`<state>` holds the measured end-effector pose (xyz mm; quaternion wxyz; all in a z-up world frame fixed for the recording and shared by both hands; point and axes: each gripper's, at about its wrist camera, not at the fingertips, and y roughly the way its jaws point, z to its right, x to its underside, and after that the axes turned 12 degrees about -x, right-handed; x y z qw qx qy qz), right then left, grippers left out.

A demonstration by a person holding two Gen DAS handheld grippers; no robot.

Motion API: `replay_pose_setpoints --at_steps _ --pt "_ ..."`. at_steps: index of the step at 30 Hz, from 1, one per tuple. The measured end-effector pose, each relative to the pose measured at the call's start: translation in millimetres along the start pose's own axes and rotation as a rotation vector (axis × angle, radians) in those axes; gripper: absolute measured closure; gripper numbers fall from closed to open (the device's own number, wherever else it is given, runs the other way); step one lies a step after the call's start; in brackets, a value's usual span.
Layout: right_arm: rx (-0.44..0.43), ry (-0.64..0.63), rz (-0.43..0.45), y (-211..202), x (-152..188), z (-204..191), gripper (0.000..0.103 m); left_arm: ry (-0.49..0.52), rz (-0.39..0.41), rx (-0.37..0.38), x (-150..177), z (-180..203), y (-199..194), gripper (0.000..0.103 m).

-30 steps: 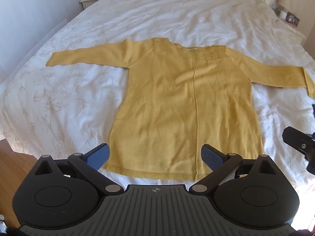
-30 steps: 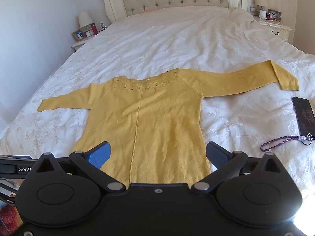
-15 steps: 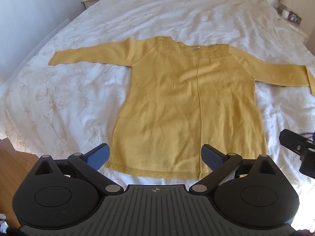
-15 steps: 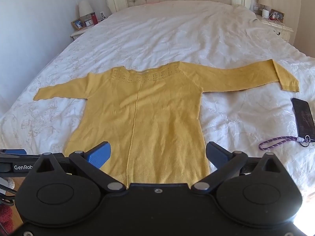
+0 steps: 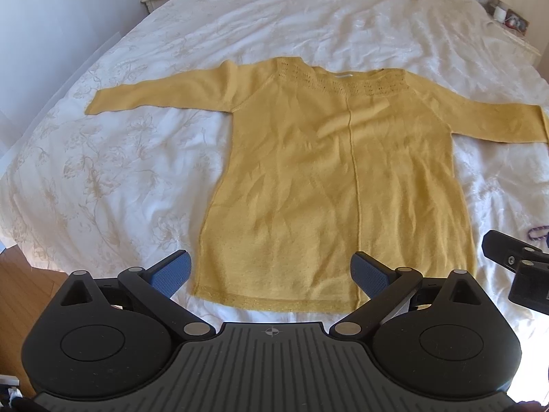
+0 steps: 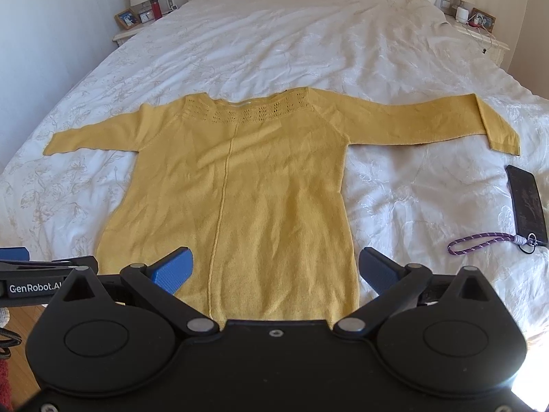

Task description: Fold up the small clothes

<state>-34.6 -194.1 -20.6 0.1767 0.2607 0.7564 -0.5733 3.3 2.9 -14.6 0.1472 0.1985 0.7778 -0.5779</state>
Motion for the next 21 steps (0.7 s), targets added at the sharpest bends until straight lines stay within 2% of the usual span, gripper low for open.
replay_pose_setpoints --at_steps 21 --pt "0.001 0.019 -0.023 9 -4 -3 0.001 0.011 -0.028 -0.005 -4 -2 11 0.002"
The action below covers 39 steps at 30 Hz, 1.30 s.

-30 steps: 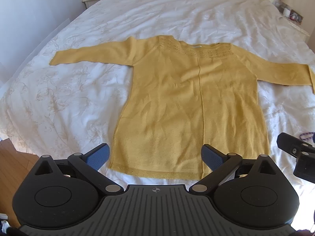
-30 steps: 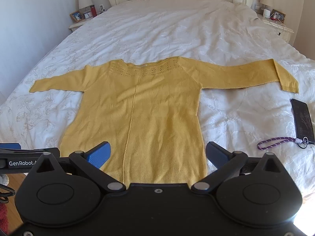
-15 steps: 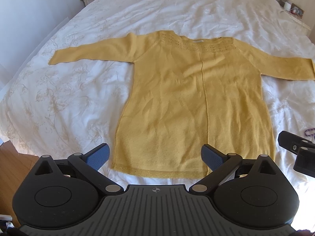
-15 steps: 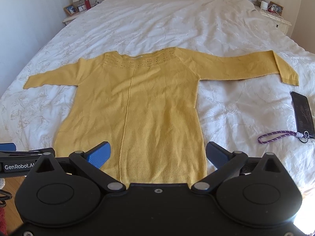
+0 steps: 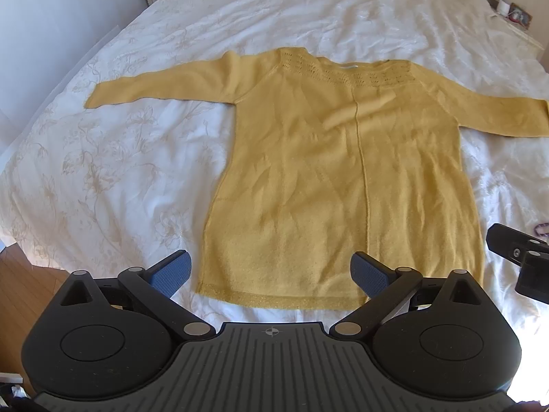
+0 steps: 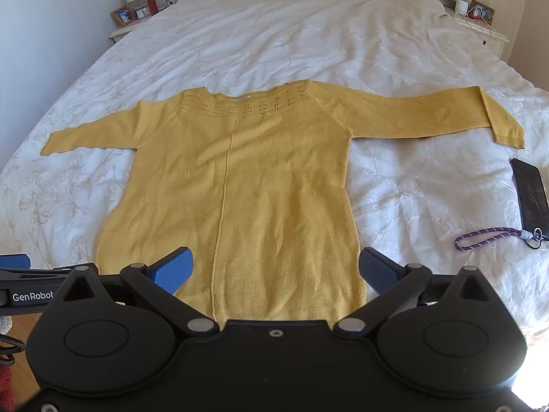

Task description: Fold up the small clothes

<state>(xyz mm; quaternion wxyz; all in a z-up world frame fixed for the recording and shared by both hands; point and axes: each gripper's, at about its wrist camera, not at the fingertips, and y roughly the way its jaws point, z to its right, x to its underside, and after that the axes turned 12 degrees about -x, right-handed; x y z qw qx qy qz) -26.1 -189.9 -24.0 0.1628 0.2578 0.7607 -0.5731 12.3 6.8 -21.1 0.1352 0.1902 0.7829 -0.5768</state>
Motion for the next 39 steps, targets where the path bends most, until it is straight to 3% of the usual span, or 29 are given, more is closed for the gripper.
replay_pose_setpoints --at_steps 19,22,32,39 --pt "0.004 -0.003 0.011 2 -5 -8 0.001 -0.019 -0.002 0.018 -3 -8 6 0.002" --pt "0.004 -0.015 0.051 -1 -8 -10 0.001 -0.044 0.034 0.034 -9 -14 3 0.003" --pt "0.009 -0.057 0.283 -14 -38 -26 0.001 -0.140 0.256 0.083 -52 -38 -9 0.003" --pt "0.047 0.010 0.294 8 -66 -28 0.001 -0.105 0.286 0.127 -83 -38 7 0.003"
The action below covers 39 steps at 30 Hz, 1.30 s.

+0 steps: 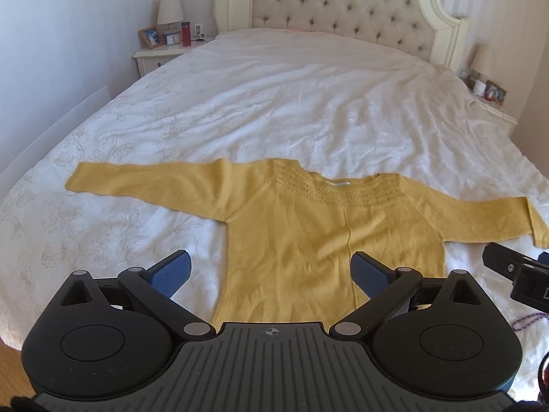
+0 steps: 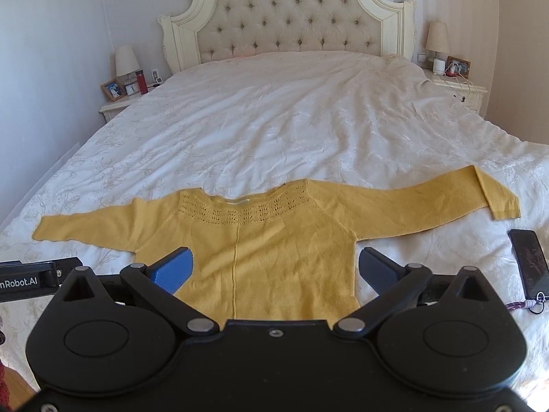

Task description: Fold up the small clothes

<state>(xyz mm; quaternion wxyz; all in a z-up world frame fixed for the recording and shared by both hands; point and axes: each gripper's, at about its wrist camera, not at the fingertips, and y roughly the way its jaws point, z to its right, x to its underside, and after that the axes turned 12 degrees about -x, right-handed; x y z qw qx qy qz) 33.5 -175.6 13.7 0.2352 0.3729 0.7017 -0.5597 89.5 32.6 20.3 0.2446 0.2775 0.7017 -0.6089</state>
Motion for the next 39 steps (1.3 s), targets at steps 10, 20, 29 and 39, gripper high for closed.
replay_pose_setpoints --at_steps 10,20,29,39 --pt "0.062 0.077 -0.028 34 -8 12 0.002 0.093 0.022 0.055 -18 16 33 0.003" --pt "0.182 0.031 -0.106 59 -24 75 0.027 0.106 -0.137 0.062 -25 41 66 0.012" --pt "0.297 0.000 -0.221 90 -49 200 0.040 0.024 -0.241 -0.012 -22 79 74 0.012" --pt "0.394 0.039 -0.224 106 -76 326 0.045 -0.032 -0.293 -0.072 -18 120 73 0.012"
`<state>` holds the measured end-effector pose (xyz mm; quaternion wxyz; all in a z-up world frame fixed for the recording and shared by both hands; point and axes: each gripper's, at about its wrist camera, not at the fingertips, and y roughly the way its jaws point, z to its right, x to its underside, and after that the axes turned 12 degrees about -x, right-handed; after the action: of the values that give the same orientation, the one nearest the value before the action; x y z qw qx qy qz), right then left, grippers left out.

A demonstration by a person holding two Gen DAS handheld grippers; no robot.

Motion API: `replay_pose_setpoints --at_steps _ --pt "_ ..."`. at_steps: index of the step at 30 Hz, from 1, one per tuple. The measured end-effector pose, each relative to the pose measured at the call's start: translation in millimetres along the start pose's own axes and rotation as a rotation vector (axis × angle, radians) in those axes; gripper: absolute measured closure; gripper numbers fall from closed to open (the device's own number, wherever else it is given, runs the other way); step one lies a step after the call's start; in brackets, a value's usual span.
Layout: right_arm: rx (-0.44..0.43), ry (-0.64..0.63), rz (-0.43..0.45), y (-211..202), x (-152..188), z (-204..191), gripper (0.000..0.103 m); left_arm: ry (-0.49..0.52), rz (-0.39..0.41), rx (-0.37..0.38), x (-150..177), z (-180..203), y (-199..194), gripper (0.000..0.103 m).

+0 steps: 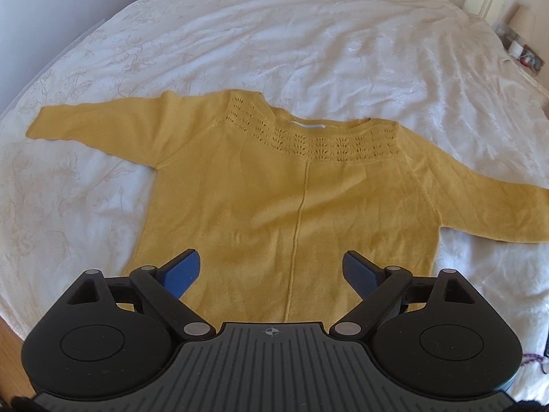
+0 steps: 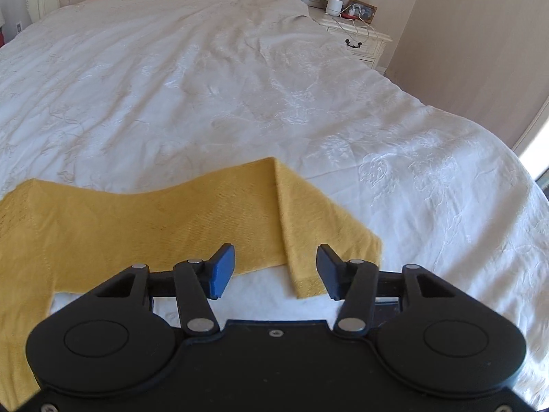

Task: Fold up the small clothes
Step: 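Lower the right gripper onto the sweater sleeve cuff and close it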

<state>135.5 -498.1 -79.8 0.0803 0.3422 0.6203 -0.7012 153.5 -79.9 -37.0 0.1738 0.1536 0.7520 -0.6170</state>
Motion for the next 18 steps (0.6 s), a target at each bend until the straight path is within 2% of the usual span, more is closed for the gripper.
replay_pose_setpoints --at_steps 12,14,15,18 --pt "0.036 -0.119 -0.107 57 -1 26 0.047 -0.007 -0.027 -0.048 3 8 3 0.012" --pt "-0.002 -0.092 -0.120 58 -5 33 0.065 -0.003 -0.030 -0.046 2 6 5 0.012" --pt "-0.030 -0.069 -0.127 57 -7 37 0.090 -0.002 -0.030 -0.045 1 4 7 0.012" --pt "-0.080 0.016 -0.136 48 -20 48 0.093 0.007 -0.029 -0.030 -1 -2 12 0.012"
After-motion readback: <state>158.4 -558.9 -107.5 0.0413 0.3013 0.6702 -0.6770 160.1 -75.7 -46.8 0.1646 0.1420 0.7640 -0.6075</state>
